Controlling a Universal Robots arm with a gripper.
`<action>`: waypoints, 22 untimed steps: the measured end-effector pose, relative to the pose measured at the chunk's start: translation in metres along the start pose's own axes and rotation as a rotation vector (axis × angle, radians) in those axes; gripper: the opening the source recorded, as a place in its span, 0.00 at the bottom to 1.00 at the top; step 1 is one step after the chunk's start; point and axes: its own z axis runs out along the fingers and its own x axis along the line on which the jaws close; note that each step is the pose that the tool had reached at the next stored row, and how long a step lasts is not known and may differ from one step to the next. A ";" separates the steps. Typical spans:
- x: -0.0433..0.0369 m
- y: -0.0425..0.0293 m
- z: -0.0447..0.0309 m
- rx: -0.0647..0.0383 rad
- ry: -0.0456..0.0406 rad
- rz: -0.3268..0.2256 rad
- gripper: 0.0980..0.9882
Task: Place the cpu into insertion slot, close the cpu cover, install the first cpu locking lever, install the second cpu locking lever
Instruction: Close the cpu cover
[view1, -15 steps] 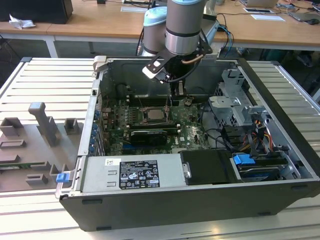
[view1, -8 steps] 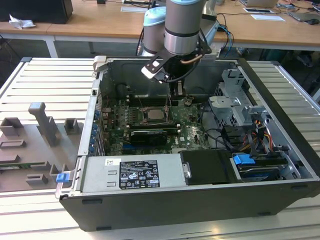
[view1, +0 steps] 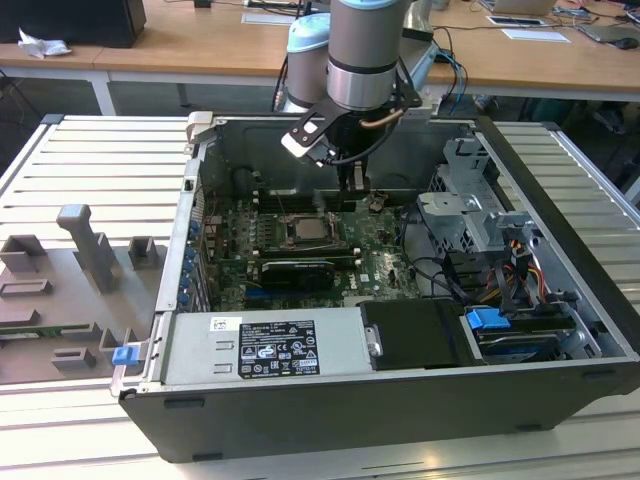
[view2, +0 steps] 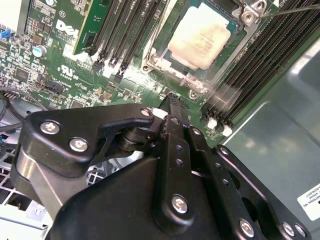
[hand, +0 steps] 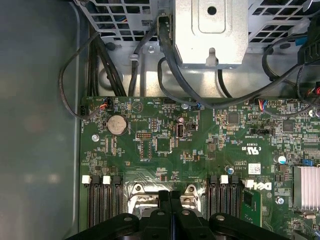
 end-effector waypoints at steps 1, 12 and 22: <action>0.0000 -0.0002 0.0000 0.000 0.0000 0.000 0.01; 0.0000 -0.0023 -0.0001 0.000 0.0000 0.000 0.01; 0.0001 -0.0113 -0.0003 0.000 0.0000 0.000 0.01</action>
